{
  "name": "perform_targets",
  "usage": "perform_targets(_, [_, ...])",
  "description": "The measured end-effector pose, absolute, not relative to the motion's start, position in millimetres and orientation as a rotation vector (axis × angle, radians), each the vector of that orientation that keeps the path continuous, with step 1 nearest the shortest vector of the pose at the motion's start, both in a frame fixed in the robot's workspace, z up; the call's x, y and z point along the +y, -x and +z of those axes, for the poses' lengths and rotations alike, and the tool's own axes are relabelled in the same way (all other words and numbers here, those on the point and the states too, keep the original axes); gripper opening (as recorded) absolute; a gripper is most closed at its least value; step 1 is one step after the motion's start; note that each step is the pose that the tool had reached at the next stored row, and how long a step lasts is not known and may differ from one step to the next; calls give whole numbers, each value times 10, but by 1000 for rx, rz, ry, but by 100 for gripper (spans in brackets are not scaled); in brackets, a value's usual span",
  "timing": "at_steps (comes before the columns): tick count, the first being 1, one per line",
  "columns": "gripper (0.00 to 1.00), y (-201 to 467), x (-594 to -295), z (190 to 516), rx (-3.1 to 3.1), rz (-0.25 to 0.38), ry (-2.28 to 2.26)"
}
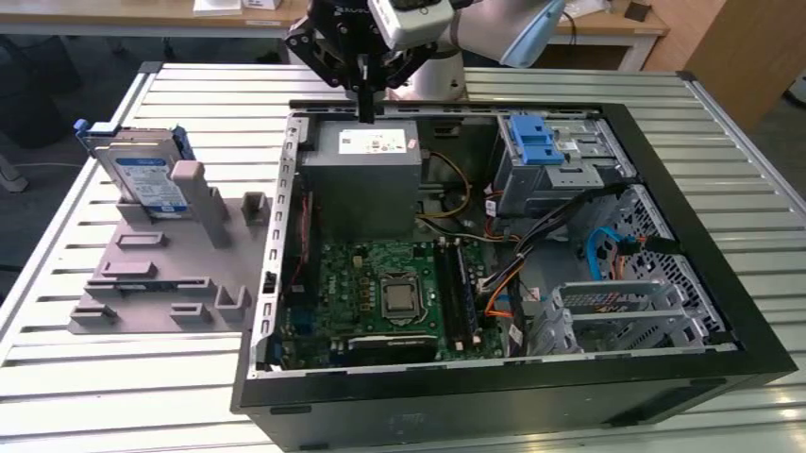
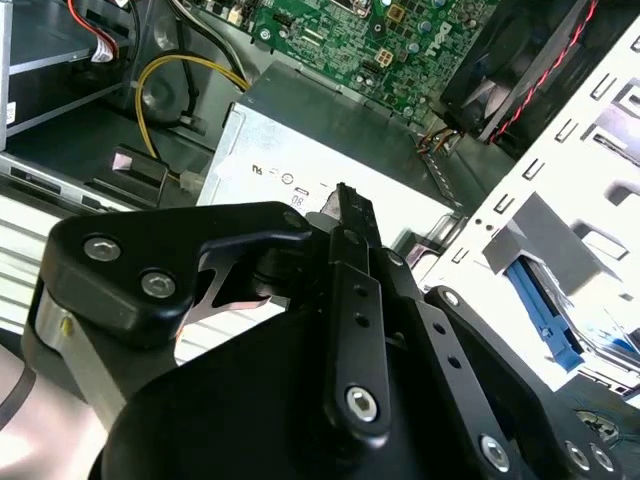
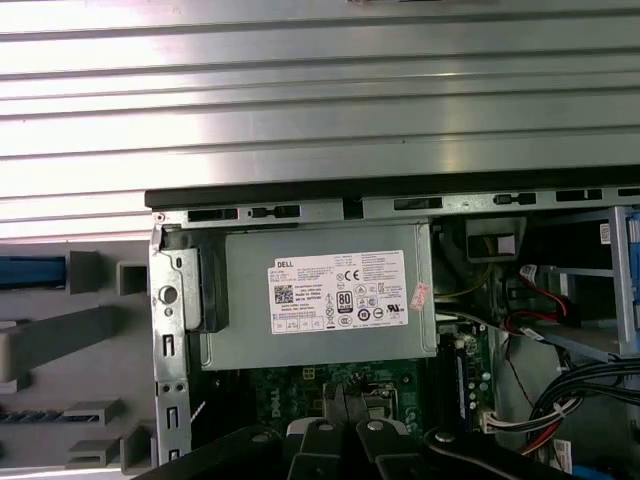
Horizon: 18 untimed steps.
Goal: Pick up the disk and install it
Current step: 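Reach for the disk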
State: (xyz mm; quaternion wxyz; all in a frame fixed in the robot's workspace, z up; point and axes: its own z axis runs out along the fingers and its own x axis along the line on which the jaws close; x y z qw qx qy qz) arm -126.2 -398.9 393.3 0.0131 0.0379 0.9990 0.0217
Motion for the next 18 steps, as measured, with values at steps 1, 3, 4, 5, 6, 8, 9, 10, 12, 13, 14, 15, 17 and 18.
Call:
perform_targets(1, [11,1270,-3989,3933,3113,68,-118])
perform_targets(3, [11,1287,-3989,3933,3112,68,-118])
perform_targets(4, [11,1295,-3989,3933,3112,68,-118])
perform_targets(5, [11,1304,-3989,3933,3112,68,-118])
perform_targets(6, [11,1315,-3989,3933,3112,68,-118])
perform_targets(8, [11,1336,-3989,3933,3112,68,-118])
perform_targets(9, [11,1346,-3989,3933,3113,68,-118])
perform_targets(10, [11,1356,-3989,3933,3113,68,-118])
perform_targets(12, [11,1374,-3989,3933,3112,68,-118])
perform_targets(13, [11,1382,-3989,3933,3112,68,-118])
perform_targets(14, [11,1390,-3989,3933,3112,68,-118])
perform_targets(15, [11,1398,-3989,3933,3112,68,-118])
perform_targets(17, [11,1416,-3989,3932,3113,68,-118])
perform_targets(18, [11,1424,-3988,3932,3112,68,-118])
